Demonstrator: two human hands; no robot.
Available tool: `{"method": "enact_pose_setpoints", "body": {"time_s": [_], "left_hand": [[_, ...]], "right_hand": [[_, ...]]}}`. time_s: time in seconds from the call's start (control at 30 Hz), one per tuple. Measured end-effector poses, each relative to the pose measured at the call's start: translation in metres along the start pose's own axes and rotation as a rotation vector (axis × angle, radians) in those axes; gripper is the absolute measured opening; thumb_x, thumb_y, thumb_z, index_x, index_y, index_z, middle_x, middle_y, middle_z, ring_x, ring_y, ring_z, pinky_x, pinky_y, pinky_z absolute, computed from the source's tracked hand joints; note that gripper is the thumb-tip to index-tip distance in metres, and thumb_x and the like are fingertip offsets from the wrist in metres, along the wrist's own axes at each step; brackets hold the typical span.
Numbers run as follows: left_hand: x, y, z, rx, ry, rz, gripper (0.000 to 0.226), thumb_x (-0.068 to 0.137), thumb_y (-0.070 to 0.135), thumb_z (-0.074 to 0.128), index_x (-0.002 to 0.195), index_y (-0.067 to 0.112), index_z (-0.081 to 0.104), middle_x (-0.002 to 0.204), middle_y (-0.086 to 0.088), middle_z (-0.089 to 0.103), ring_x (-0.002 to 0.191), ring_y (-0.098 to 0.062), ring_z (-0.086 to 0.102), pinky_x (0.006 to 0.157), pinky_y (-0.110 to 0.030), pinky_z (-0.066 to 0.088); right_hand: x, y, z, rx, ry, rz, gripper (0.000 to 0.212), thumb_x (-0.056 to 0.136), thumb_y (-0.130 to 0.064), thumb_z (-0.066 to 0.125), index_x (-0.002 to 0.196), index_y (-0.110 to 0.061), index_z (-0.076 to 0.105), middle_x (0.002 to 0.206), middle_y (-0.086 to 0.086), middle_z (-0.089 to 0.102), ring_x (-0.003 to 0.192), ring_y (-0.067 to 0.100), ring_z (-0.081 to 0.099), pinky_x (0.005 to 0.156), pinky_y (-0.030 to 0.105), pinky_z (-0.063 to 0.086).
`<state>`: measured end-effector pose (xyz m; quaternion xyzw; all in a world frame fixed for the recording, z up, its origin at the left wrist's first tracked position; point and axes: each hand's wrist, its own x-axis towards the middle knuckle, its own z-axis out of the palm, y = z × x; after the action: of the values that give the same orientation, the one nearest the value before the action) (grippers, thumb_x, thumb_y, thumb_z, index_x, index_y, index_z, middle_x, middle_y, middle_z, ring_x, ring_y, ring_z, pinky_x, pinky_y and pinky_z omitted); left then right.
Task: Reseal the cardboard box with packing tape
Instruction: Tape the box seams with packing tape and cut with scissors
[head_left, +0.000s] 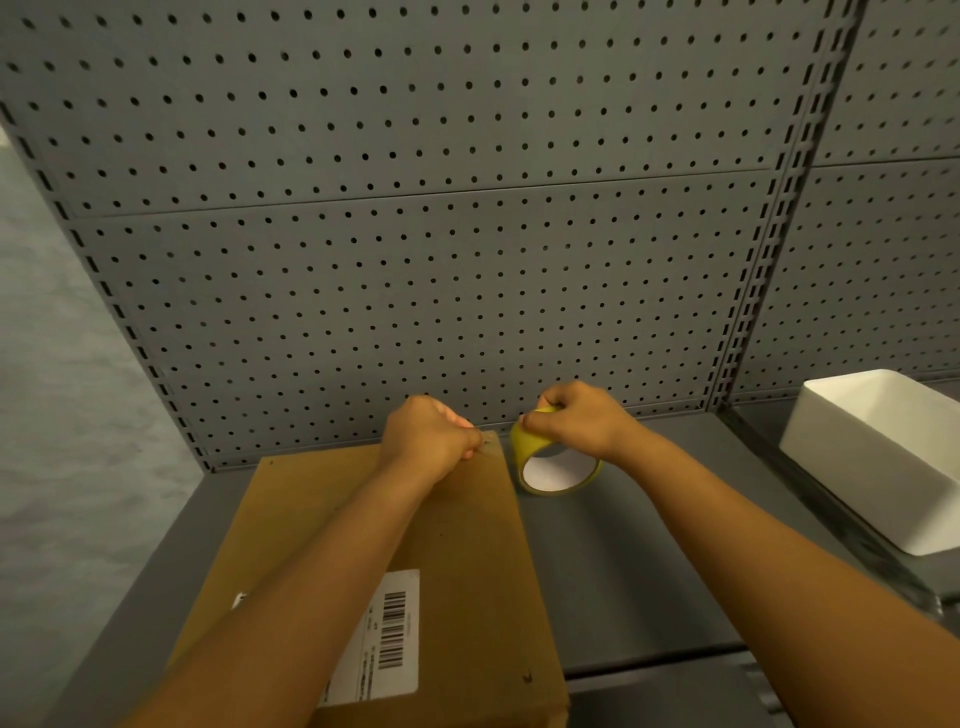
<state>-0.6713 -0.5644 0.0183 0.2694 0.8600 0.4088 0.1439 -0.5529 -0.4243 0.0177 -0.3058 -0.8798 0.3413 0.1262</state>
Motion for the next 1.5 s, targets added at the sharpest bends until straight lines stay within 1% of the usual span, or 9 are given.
{"method": "enact_pose_setpoints", "body": {"time_s": [0.4,0.6,0.7,0.83,0.93,1.1,1.2,1.37,1.5], "left_hand": [[0.002,0.001,0.003,0.124,0.024,0.029,0.014,0.078,0.024,0.074,0.068,0.022,0.065,0.075,-0.003,0.070,0.071,-0.018,0.066,0.069,-0.032,0.057],[0.003,0.000,0.001,0.169,-0.004,0.054,0.017,0.080,0.026,0.073,0.090,0.019,0.060,0.089,-0.006,0.069,0.084,-0.023,0.066,0.075,-0.036,0.056],[0.004,-0.003,-0.003,0.129,-0.039,0.023,0.030,0.082,0.025,0.073,0.096,0.020,0.047,0.091,-0.009,0.064,0.074,-0.023,0.063,0.066,-0.033,0.053],[0.004,-0.003,-0.004,0.110,-0.038,0.020,0.015,0.087,0.010,0.062,0.090,0.021,0.052,0.089,-0.009,0.064,0.067,-0.020,0.062,0.066,-0.034,0.056],[0.004,-0.006,-0.007,0.089,-0.062,0.115,0.023,0.090,0.002,0.054,0.081,0.022,0.063,0.081,-0.004,0.064,0.066,-0.018,0.061,0.067,-0.035,0.058],[0.001,-0.013,-0.013,0.410,-0.079,0.492,0.033,0.095,0.009,0.048,0.107,0.030,0.071,0.100,0.003,0.053,0.087,-0.016,0.055,0.076,-0.029,0.048],[-0.001,-0.019,-0.017,0.595,-0.033,0.546,0.041,0.095,0.011,0.044,0.115,0.039,0.066,0.100,0.005,0.054,0.087,-0.017,0.054,0.071,-0.031,0.048],[0.002,-0.010,-0.011,0.426,0.051,0.480,0.021,0.089,0.017,0.055,0.082,0.024,0.073,0.093,0.007,0.063,0.081,-0.015,0.062,0.072,-0.032,0.053],[0.008,0.000,-0.007,0.344,-0.056,0.481,0.009,0.085,0.025,0.067,0.076,0.027,0.071,0.074,0.012,0.063,0.073,-0.008,0.061,0.073,-0.034,0.056]], "right_hand": [[0.003,0.003,0.001,0.016,-0.013,-0.008,0.029,0.084,-0.032,0.065,0.070,-0.013,0.048,0.066,0.004,0.043,0.061,0.014,0.039,0.056,0.028,0.031],[0.004,0.006,0.005,0.028,-0.015,-0.010,0.032,0.085,-0.032,0.065,0.066,-0.015,0.045,0.063,0.000,0.042,0.059,0.013,0.039,0.055,0.027,0.032],[0.004,0.007,0.005,0.031,-0.014,-0.008,0.032,0.085,-0.032,0.065,0.066,-0.016,0.045,0.063,0.000,0.042,0.059,0.013,0.039,0.055,0.027,0.032],[0.004,0.007,0.006,0.024,-0.008,-0.014,0.031,0.085,-0.033,0.065,0.068,-0.015,0.047,0.066,0.002,0.045,0.061,0.014,0.041,0.056,0.028,0.032],[0.004,0.007,0.006,0.016,0.002,-0.021,0.034,0.085,-0.035,0.066,0.066,-0.016,0.045,0.065,0.002,0.044,0.060,0.013,0.040,0.056,0.028,0.032],[0.003,0.007,0.006,0.012,0.010,-0.032,0.033,0.085,-0.036,0.067,0.068,-0.014,0.049,0.065,0.004,0.046,0.062,0.015,0.042,0.057,0.028,0.032],[0.002,0.008,0.006,0.036,0.010,-0.027,0.034,0.085,-0.036,0.067,0.068,-0.014,0.048,0.064,0.003,0.044,0.061,0.015,0.041,0.058,0.028,0.032],[0.003,0.007,0.008,0.028,0.021,-0.022,0.035,0.085,-0.038,0.067,0.066,-0.015,0.047,0.064,0.003,0.045,0.061,0.014,0.042,0.058,0.028,0.033],[0.002,0.006,0.009,0.005,0.020,-0.025,0.037,0.085,-0.036,0.066,0.064,-0.016,0.045,0.062,0.000,0.044,0.058,0.013,0.041,0.055,0.028,0.032]]}}
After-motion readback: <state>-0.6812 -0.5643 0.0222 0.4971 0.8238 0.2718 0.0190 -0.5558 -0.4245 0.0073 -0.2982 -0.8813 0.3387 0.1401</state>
